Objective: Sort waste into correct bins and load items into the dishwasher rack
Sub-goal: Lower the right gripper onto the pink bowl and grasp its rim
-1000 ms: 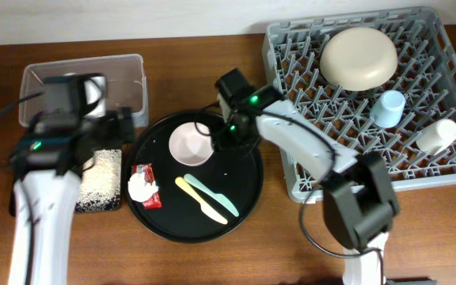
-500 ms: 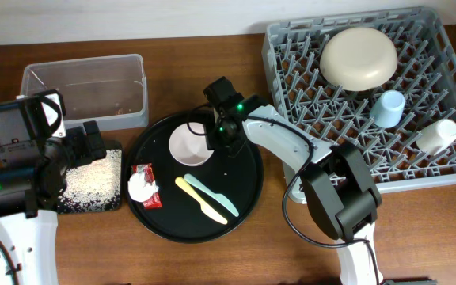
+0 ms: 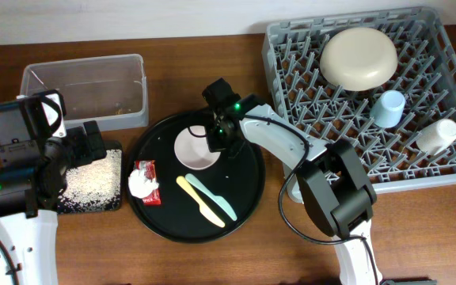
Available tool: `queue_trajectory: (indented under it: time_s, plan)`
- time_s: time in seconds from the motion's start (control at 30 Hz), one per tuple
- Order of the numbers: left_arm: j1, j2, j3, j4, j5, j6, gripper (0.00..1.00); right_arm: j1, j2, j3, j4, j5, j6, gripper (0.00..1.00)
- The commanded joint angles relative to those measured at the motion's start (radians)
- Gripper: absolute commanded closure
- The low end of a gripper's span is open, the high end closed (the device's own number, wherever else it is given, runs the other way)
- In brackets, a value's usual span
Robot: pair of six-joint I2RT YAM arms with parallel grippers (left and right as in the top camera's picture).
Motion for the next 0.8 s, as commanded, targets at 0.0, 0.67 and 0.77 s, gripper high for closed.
queue_trajectory:
  time_s: [0.0, 0.67, 0.77]
  plan:
    - [0.004, -0.003, 0.010, -0.002, -0.007, 0.000, 0.01, 0.000, -0.068, 0.078, -0.069, 0.084, -0.069, 0.96]
    - [0.004, -0.003, 0.010, -0.002, -0.007, 0.001, 0.01, -0.098, -0.099, 0.536, -0.395, 1.003, -0.850, 0.96]
    - [0.004, -0.003, 0.010, -0.002, -0.007, 0.001, 0.01, -0.161, -0.076, 0.536, -0.313, 1.088, -0.926, 0.96]
